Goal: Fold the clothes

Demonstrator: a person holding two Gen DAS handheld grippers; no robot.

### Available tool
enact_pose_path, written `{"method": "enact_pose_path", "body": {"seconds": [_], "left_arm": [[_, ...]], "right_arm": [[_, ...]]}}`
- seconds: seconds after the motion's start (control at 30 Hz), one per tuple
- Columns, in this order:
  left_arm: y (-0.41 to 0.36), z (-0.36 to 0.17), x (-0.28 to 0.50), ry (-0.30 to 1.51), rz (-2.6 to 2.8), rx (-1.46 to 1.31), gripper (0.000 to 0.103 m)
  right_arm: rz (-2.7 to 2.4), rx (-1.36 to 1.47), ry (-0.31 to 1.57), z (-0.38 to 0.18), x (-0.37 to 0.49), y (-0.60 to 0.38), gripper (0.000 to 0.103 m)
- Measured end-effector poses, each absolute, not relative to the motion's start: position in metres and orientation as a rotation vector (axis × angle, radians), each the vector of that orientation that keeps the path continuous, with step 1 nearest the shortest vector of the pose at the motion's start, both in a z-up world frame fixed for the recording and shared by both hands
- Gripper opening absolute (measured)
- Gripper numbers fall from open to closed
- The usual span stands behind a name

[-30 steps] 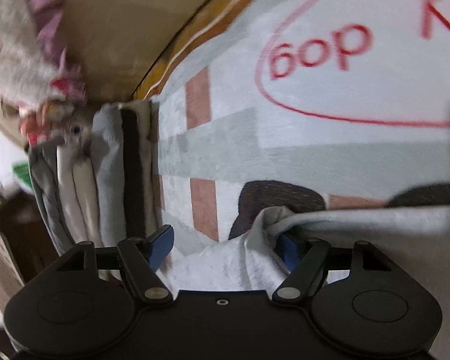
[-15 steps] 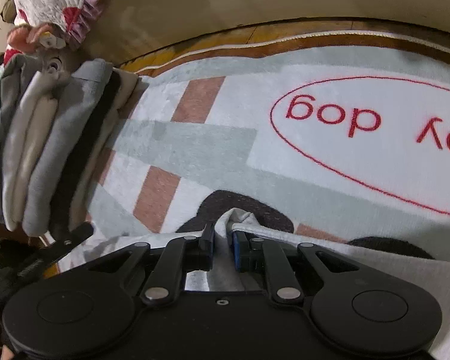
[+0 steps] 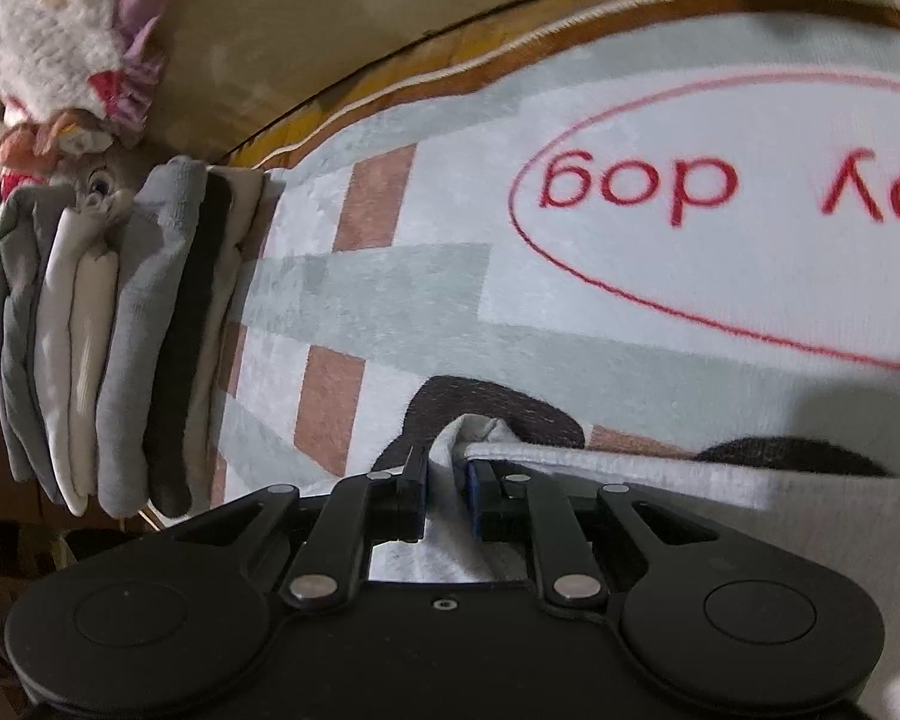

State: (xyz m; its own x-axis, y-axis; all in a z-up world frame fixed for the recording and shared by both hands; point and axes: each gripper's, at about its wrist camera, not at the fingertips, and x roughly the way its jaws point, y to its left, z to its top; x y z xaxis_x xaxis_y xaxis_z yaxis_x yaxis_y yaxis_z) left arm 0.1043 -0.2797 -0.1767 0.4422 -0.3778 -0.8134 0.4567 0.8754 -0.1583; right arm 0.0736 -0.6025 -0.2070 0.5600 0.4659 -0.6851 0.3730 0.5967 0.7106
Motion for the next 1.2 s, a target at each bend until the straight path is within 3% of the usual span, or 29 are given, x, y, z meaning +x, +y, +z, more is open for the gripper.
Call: {"method": "enact_pose_path", "body": {"seconds": [0.17,0.23,0.3,0.37,0.5,0.6,0.63,0.67,0.73,0.87,1.03,1.13,1.2], "left_arm": [[-0.273,-0.168,0.092,0.967,-0.433,0.218,0.002],[-0.257,-0.167,0.096,0.987,-0.436,0.113,0.003],[-0.237,-0.167,0.103,1.017,-0.465,-0.047,0.015],[-0.223,-0.173,0.110,1.038,-0.525,-0.247,0.048],[-0.223,-0.195,0.127,1.064,-0.536,-0.503,0.059],[-0.242,-0.195,0.135,1.010,-0.549,-0.414,0.058],[-0.250,-0.193,0.138,0.994,-0.558,-0.356,0.051],[-0.258,-0.190,0.139,0.974,-0.567,-0.284,0.027],[-0.274,-0.183,0.138,0.923,-0.595,-0.116,0.000],[-0.279,-0.166,0.152,0.855,-0.617,-0.024,0.001],[-0.276,-0.169,0.181,0.964,-0.617,-0.081,0.001],[-0.265,-0.174,0.174,1.098,-0.617,-0.231,0.008],[-0.254,-0.176,0.162,1.142,-0.608,-0.323,0.020]], "right_arm": [[0.063,0.887,1.021,-0.199,0.076,-0.597,0.015],[0.059,0.897,1.026,-0.201,0.077,-0.599,0.015],[0.058,0.913,1.028,-0.202,0.077,-0.601,0.015],[0.060,0.927,1.029,-0.203,0.076,-0.602,0.015],[0.057,0.939,1.032,-0.203,0.076,-0.601,0.016],[0.059,0.952,1.031,-0.205,0.076,-0.602,0.016],[0.060,0.956,1.032,-0.205,0.075,-0.602,0.016],[0.058,0.961,1.032,-0.206,0.076,-0.602,0.017],[0.058,0.970,1.033,-0.207,0.076,-0.603,0.017],[0.065,1.007,1.029,-0.209,0.074,-0.607,0.017],[0.073,1.123,1.013,-0.219,0.069,-0.615,0.017],[0.070,1.241,1.002,-0.231,0.065,-0.623,0.017],[0.068,1.315,0.994,-0.238,0.062,-0.628,0.017]]}}
